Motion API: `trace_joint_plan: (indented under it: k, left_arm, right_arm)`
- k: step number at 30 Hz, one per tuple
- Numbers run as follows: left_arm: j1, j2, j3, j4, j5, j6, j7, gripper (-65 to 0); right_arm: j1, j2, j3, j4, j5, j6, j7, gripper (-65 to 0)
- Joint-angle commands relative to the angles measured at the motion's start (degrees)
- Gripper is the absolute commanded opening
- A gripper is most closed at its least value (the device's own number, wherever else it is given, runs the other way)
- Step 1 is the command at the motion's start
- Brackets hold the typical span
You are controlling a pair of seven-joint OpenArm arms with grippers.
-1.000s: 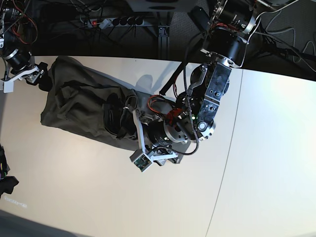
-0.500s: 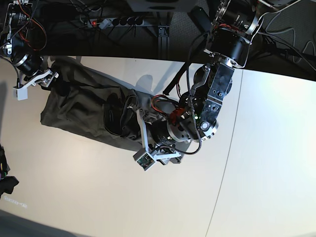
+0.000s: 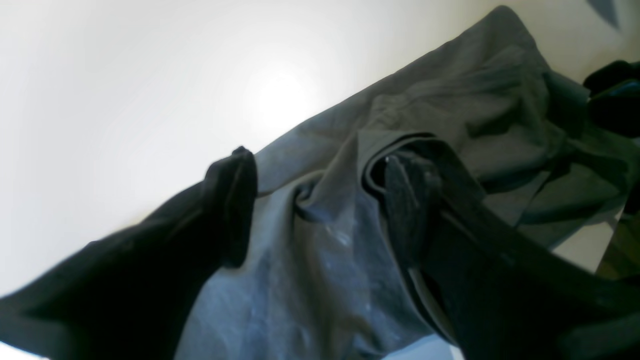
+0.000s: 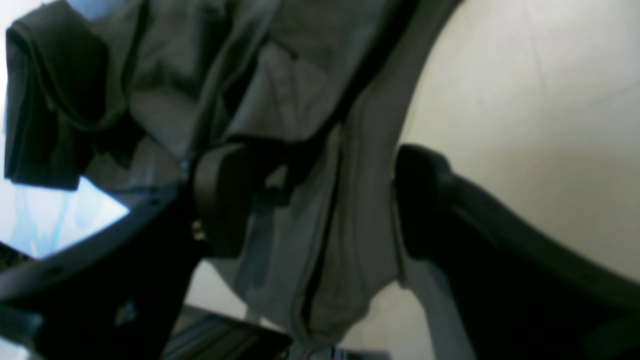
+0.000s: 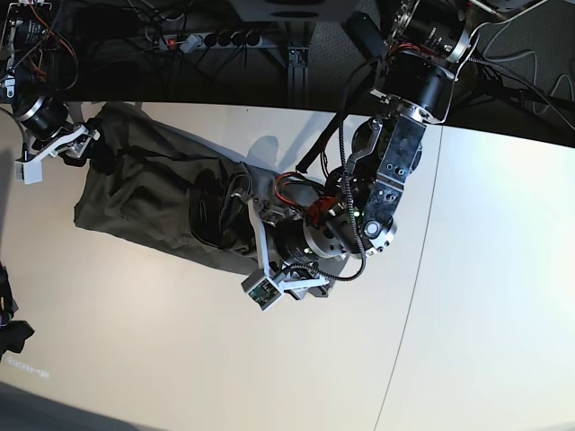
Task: Fold the T-shirt properly
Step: 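Hold the folded end with the left gripper while the right gripper regrasps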
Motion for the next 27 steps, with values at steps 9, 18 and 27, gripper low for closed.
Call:
trace_joint_plan:
  k: [9,18,27]
  left_arm:
    - [-1.0,0.5,0.0,1.0,-0.5,0.3,-1.2,-21.9]
    - [-0.9,0.5,0.0,1.0,-0.6,0.3,-1.2,-21.9]
    - [-0.9,0.5,0.0,1.0,-0.7,0.3,-1.3,-21.9]
  right_arm:
    - [5.4,-1.7,0.4,2.8,1.1,3.2,-0.3,-21.4]
    - [5.3,-1.7,0.3,11.0,-0.4,3.3,-0.5,-51.4]
    - [5.4,-3.4,-5.9,6.2,-14.3,3.3,7.2,-65.0]
